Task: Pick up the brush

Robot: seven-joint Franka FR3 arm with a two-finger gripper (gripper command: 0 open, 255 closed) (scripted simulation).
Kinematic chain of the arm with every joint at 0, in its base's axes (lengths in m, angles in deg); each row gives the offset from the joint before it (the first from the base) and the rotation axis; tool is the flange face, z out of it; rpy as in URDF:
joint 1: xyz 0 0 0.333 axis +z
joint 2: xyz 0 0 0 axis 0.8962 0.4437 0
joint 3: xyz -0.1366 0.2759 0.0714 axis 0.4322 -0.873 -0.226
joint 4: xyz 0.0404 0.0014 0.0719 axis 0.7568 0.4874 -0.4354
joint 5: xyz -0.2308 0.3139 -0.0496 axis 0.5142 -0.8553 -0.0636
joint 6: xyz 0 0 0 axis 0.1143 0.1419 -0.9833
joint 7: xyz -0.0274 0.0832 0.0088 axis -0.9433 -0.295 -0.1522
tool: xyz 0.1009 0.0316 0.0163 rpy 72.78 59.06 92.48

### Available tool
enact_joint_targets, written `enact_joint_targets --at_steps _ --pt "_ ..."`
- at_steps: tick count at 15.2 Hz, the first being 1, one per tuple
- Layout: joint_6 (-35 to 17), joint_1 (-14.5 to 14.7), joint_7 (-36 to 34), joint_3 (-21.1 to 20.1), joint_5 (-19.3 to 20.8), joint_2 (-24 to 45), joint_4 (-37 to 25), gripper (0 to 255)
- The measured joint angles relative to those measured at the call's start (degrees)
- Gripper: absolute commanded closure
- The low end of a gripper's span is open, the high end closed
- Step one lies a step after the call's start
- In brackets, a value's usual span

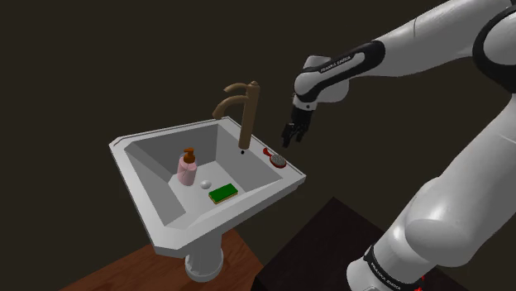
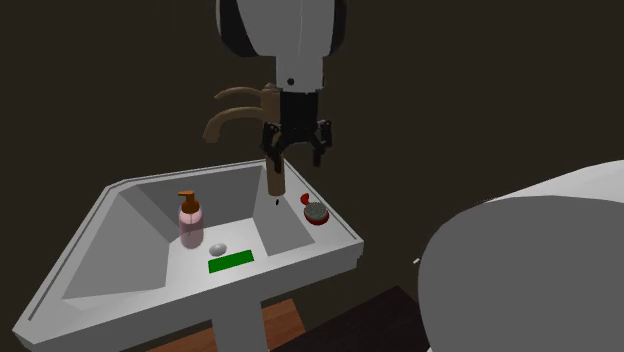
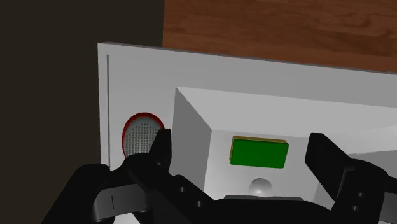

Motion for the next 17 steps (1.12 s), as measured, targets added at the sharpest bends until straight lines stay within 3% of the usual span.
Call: enact_joint_targets --at_steps 10,17 --pt "-7.79 -2.92 10.54 -0.13 -5.57 22.88 -14.53 0" --pt "-9.04 -6.45 15.33 -1.81 -7.44 38.08 -28.61 0"
